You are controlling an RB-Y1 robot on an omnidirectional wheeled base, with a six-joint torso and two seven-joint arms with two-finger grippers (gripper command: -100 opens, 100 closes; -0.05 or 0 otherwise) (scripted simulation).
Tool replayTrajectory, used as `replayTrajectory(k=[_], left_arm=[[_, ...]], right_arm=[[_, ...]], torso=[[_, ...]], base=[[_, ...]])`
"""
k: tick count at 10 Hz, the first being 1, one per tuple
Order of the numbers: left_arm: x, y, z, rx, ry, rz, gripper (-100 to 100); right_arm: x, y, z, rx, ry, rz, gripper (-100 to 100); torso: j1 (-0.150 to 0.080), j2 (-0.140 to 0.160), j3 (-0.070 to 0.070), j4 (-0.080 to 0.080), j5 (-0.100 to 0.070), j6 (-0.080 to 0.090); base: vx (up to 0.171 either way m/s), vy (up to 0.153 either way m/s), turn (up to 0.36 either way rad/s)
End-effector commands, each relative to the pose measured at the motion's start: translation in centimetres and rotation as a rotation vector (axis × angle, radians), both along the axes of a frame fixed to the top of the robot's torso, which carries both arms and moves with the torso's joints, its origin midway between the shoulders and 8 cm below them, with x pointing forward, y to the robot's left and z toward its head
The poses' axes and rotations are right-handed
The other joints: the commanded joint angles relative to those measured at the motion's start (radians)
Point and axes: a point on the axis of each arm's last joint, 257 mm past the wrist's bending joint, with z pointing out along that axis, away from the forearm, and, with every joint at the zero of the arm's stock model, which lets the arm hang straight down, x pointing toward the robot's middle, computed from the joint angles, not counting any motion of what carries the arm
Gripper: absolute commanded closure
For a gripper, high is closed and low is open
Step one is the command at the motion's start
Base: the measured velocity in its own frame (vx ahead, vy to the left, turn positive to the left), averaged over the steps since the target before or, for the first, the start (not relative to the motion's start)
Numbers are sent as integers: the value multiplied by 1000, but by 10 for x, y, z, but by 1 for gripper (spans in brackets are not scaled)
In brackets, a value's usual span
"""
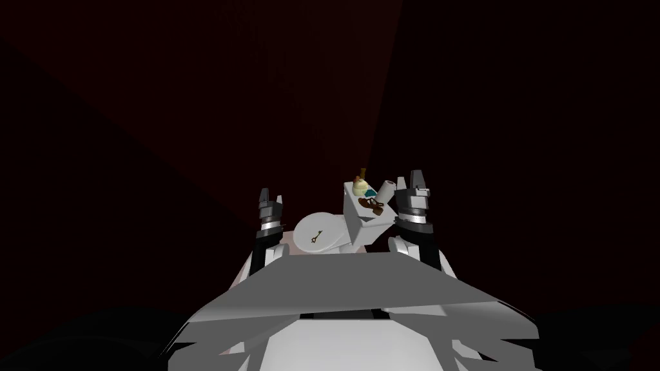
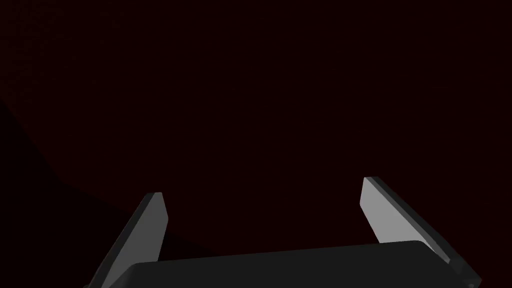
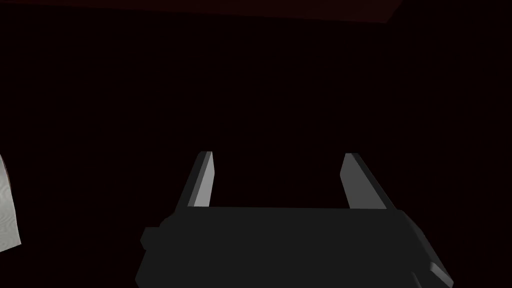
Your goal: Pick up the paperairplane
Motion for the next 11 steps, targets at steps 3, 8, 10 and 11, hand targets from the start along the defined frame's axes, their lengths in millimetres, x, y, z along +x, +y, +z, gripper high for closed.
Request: replayTrajectory(k=[3,8,10,11], left_arm=[[0,0,0,0,0,0,0],[0,0,0,0,0,0,0],[0,0,0,0,0,0,0],[0,0,0,0,0,0,0]], right_arm=[[5,12,-10,-112,43,33,-100],[11,24,-28,-252,100,66,-100],[12,27,-35,-299,121,75,-100],[13,30,-43,-348,143,83,-100]], torso=[[0,0,0,0,0,0],[1,1,0,0,0,0],[1,1,0,0,0,0],[0,1,0,0,0,0]], base=[[-5,8,29],[-7,12,31],[-10,14,40],[-7,15,39]])
